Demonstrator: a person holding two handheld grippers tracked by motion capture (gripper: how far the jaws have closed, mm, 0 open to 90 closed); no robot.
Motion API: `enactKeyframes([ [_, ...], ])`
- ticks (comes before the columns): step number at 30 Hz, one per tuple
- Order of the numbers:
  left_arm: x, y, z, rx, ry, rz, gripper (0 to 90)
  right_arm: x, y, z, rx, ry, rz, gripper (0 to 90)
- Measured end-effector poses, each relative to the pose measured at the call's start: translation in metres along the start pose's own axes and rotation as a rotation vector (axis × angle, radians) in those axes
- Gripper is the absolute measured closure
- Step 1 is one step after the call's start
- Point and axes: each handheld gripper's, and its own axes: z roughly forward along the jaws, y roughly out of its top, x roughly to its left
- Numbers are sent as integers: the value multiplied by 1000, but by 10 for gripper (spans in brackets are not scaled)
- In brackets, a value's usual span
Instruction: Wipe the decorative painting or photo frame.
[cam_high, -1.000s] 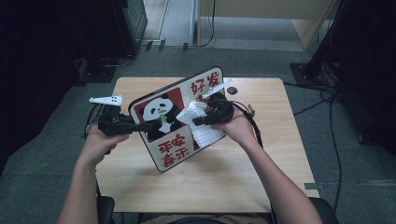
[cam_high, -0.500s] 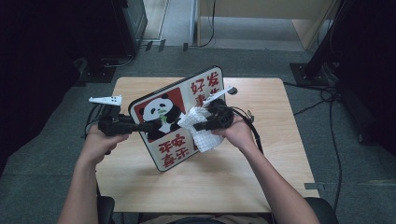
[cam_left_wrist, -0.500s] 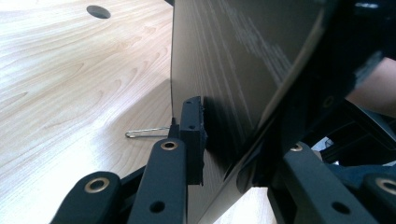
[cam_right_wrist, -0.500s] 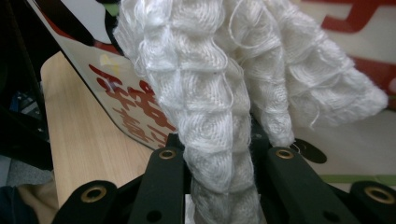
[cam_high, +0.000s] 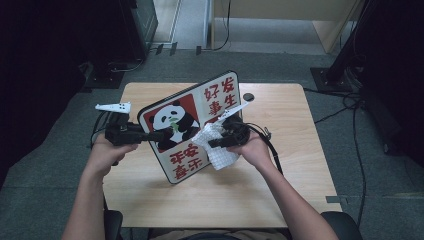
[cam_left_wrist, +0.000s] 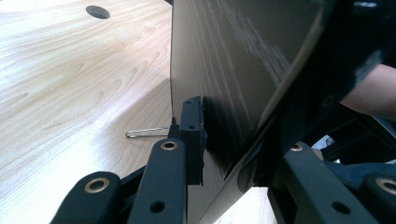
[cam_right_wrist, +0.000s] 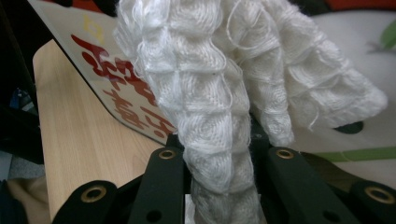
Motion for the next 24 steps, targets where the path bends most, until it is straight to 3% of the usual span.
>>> enactKeyframes([
  [12,0,0,0,1,-4,2,734,-2,-16,12,23,-16,-2,759],
  [24,0,0,0,1,-2,4,734,-8,-37,29,61,-9,29,761],
])
